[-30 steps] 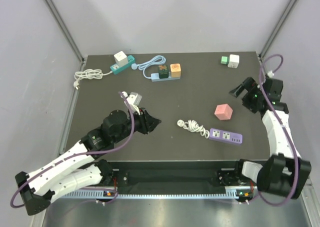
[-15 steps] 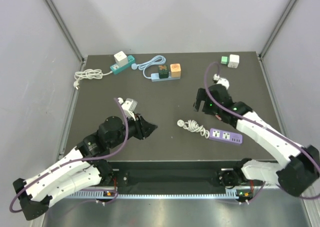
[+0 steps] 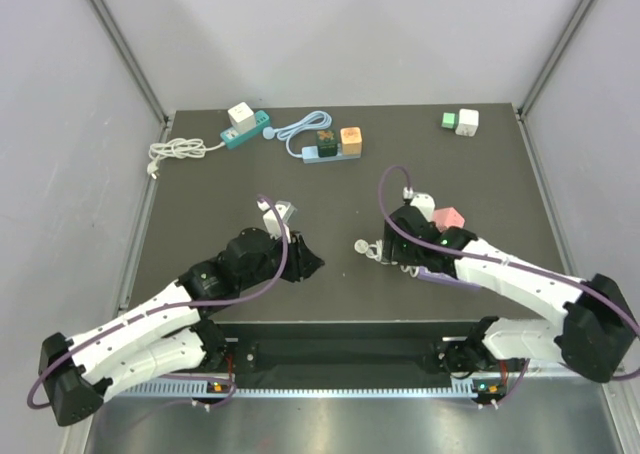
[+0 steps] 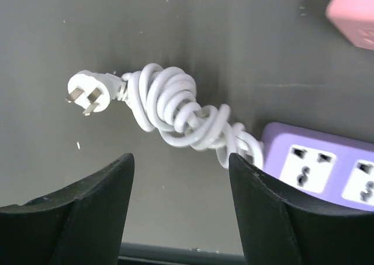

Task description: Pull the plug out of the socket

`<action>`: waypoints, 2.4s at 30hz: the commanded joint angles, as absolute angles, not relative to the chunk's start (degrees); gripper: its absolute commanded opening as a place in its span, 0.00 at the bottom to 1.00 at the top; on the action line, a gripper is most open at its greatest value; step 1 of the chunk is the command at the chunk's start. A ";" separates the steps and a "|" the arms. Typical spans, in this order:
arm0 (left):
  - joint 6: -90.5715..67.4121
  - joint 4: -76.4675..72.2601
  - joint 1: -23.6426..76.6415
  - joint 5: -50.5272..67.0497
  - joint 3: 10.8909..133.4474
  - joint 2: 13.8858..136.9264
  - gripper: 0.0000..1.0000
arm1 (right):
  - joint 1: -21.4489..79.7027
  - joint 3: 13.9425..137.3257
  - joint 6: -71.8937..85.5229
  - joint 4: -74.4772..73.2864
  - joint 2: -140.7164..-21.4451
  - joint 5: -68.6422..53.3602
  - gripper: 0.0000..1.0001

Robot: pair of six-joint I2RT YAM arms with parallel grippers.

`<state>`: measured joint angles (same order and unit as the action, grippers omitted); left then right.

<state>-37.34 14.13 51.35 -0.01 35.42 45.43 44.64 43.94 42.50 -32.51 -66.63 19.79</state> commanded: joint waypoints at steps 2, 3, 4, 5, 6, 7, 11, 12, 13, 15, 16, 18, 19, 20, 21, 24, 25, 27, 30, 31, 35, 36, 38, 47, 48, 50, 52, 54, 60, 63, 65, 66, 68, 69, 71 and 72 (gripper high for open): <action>-36.48 9.93 51.24 1.49 35.77 46.84 0.32 | 47.46 47.97 42.19 -28.03 -75.46 20.91 0.69; -36.56 9.93 51.24 1.67 35.86 47.11 0.32 | 47.81 49.38 41.84 -29.08 -77.41 22.75 0.70; -36.74 10.11 51.24 1.76 35.86 47.11 0.32 | 48.77 50.61 41.84 -30.14 -79.35 24.07 0.71; -37.09 10.19 51.24 1.58 35.86 47.02 0.32 | 48.95 51.76 42.01 -31.97 -81.02 25.21 0.72; -37.18 10.28 51.24 1.50 35.69 46.93 0.32 | 49.30 53.51 42.10 -32.60 -83.91 27.14 0.72; -37.35 10.46 51.24 1.49 35.60 46.32 0.32 | 49.57 54.13 42.45 -33.39 -85.33 28.38 0.73; -37.70 10.89 51.24 0.79 35.16 44.83 0.32 | 49.66 55.11 46.83 -38.22 -88.85 33.74 0.70; -37.71 11.16 51.24 0.70 35.24 44.56 0.32 | 49.66 54.67 47.54 -40.15 -88.68 35.49 0.70; -37.53 11.68 51.24 0.62 35.51 44.65 0.32 | 49.31 54.15 48.51 -41.30 -88.51 36.29 0.69; -37.35 11.95 51.24 0.70 35.68 44.47 0.32 | 48.96 52.13 51.58 -44.80 -87.11 37.35 0.66; -37.27 11.95 51.24 0.79 35.68 44.56 0.32 | 48.26 51.25 52.55 -45.87 -86.40 37.35 0.66; -37.27 11.43 51.24 1.31 35.86 44.91 0.32 | 47.64 48.44 56.76 -50.51 -83.77 38.32 0.65; -37.18 11.08 51.24 1.67 35.77 45.26 0.32 | 47.29 47.38 58.26 -52.02 -82.54 38.76 0.65; -37.44 10.47 51.24 2.02 36.03 45.44 0.32 | 46.94 45.63 59.92 -52.99 -79.83 39.28 0.65; -37.53 10.20 51.24 2.37 35.95 45.87 0.32 | 46.32 44.75 60.46 -53.96 -78.15 39.37 0.65; -38.23 8.70 51.24 4.48 35.95 46.75 0.31 | 40.80 41.76 59.16 -55.55 -70.95 37.80 0.66; -38.49 8.53 51.24 5.00 36.12 46.93 0.31 | 39.82 41.14 58.54 -55.55 -69.19 37.62 0.66; -39.20 8.35 51.24 6.59 36.39 46.85 0.31 | 39.38 40.96 56.53 -54.59 -64.79 36.49 0.66; -39.29 8.52 51.24 6.94 36.83 45.97 0.31 | 39.11 42.62 54.23 -54.40 -63.10 37.60 0.67; -39.03 8.61 51.24 6.77 36.83 45.71 0.31 | 39.11 43.41 53.27 -54.67 -63.37 38.23 0.68; -38.58 9.93 51.24 6.24 37.35 44.65 0.31 | 39.46 47.37 50.71 -55.02 -65.48 39.37 0.74; -38.41 10.19 51.24 6.07 37.44 44.30 0.31 | 40.33 47.90 50.97 -55.28 -65.39 39.81 0.77; -38.15 11.07 51.24 5.63 37.71 43.77 0.31 | 40.96 48.78 51.68 -55.46 -64.87 40.08 0.91; -37.53 11.95 51.15 2.46 41.47 46.40 0.37 | 40.96 56.06 43.62 -52.16 -65.31 38.60 1.00; -37.27 12.21 50.46 2.72 42.53 49.28 0.38 | 40.87 56.68 41.77 -49.94 -65.30 37.45 1.00; -36.13 12.56 49.14 3.86 46.74 55.15 0.38 | 40.69 59.23 37.02 -43.29 -66.09 34.56 1.00; -36.12 14.85 44.67 5.70 51.73 59.30 0.36 | 39.82 62.21 33.51 -38.78 -68.71 33.32 1.00; -36.38 14.33 39.15 9.92 54.13 64.14 0.36 | 38.33 64.50 31.21 -32.10 -71.44 31.73 1.00; -31.91 11.69 34.20 1.43 63.53 74.43 0.59 | 32.45 74.78 24.17 -14.79 -85.85 25.76 1.00; -30.15 10.55 32.61 0.53 68.37 80.67 0.70 | 28.50 79.44 24.61 -5.30 -92.71 19.70 1.00; -28.66 11.59 31.47 -1.23 73.37 86.10 0.72 | 26.64 83.22 25.05 -0.45 -97.89 16.89 1.00; -27.52 12.30 30.94 -1.23 75.22 88.13 0.72 | 26.02 84.62 24.70 1.30 -99.65 16.09 1.00; -26.11 13.88 29.71 -1.32 80.93 93.76 0.72 | 25.32 87.71 23.47 4.30 -104.66 12.32 1.00; -25.41 14.06 29.36 -1.32 82.51 95.52 0.72 | 24.53 88.24 22.68 5.09 -106.07 11.17 1.00; -23.39 14.32 28.48 -1.23 87.35 100.69 0.71 | 23.39 87.55 21.36 7.90 -108.98 8.55 1.00; -22.60 14.24 28.22 -1.67 88.84 102.38 0.70 | 22.94 86.49 21.10 9.56 -109.59 6.87 1.00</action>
